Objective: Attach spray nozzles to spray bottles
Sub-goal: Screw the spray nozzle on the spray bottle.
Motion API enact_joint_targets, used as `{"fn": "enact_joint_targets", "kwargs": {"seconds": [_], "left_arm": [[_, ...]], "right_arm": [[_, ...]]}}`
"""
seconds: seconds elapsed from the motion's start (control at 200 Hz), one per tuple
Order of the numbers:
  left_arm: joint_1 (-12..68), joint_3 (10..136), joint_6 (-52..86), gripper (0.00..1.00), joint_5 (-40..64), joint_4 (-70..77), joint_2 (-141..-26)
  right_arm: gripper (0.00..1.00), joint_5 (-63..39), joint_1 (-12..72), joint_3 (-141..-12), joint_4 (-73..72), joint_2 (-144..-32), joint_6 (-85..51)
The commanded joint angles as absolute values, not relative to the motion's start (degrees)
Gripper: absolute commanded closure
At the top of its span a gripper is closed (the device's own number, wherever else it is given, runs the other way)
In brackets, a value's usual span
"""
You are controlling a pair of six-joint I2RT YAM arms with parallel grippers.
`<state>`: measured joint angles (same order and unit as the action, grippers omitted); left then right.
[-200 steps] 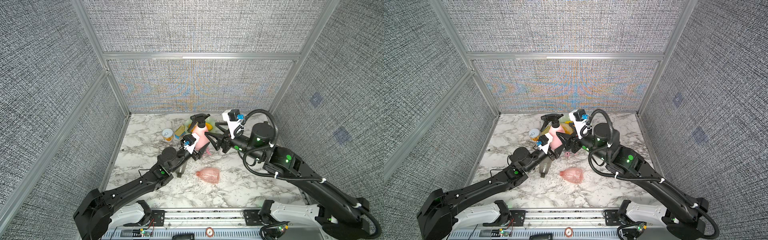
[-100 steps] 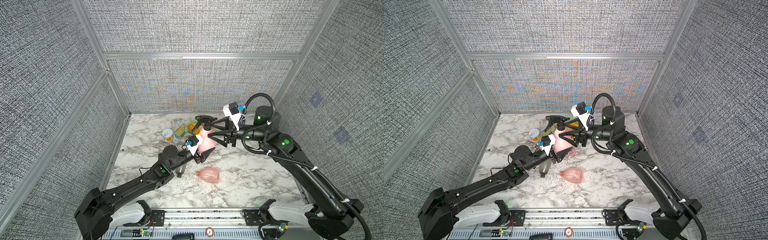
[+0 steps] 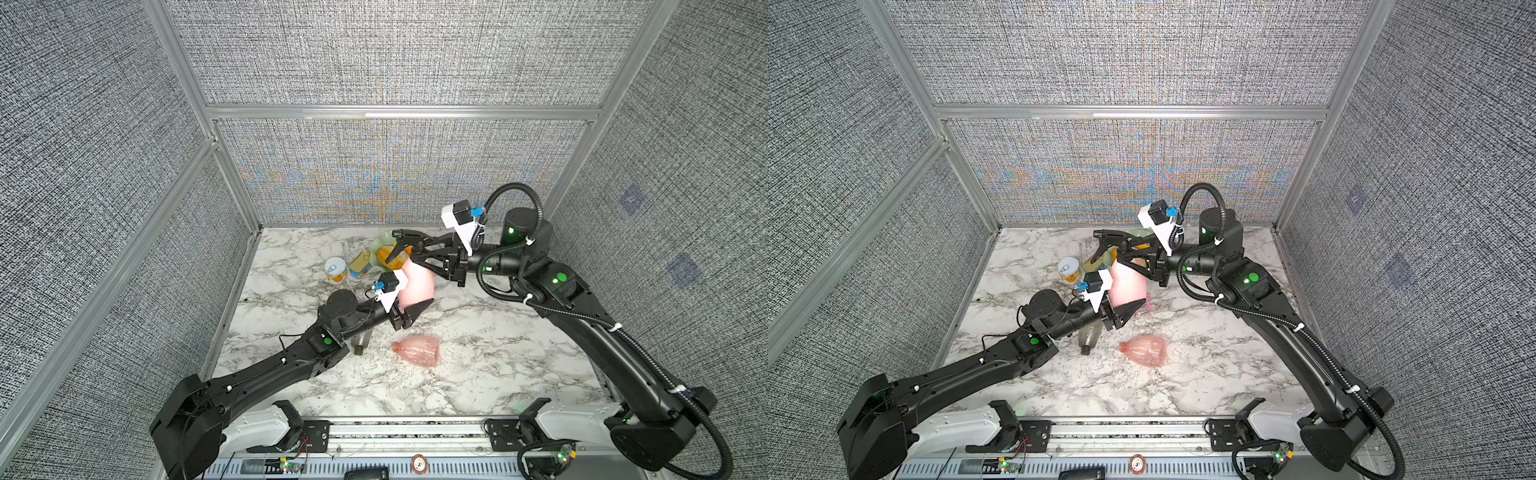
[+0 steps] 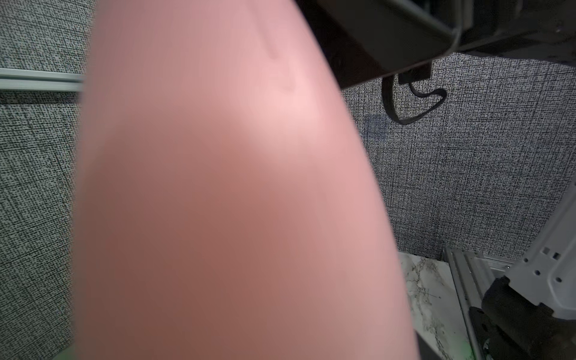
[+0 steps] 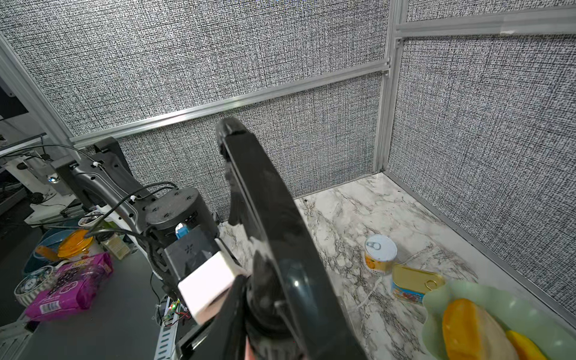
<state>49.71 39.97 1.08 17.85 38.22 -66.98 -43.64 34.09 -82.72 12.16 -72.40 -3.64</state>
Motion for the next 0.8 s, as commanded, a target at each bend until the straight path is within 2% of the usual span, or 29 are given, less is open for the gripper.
{"fn": "enact_joint_targets", "kwargs": {"seconds": [0.0,0.135,0.29,0.425,0.6,0.795], "left_arm": [[49.7,40.5,0.0,0.31,16.8,38.7,-67.0],[49.7,40.4,-0.2,0.31,15.0,38.8,-66.5],[49.7,40.6,-1.0,0.31,13.4,38.2,-66.0],[49.7,40.7,-2.1,0.31,11.0,37.9,-65.6],[49.7,40.8,-3.3,0.31,8.0,37.4,-65.1],[49.7,40.6,-4.5,0.31,5.5,37.3,-64.7]], "right_arm": [[0.83,-46.0,34.9,-81.0,12.2,-72.3,-6.9],[0.88,-42.6,36.7,-79.0,11.4,-71.9,-7.8],[0.96,-33.6,39.7,-77.1,10.2,-71.0,-9.3],[1.00,-20.9,44.0,-76.5,10.7,-70.3,-10.0],[1.00,-1.5,51.7,-77.9,14.1,-71.3,-7.7],[1.00,12.4,57.2,-78.0,14.1,-72.3,-7.4]]}}
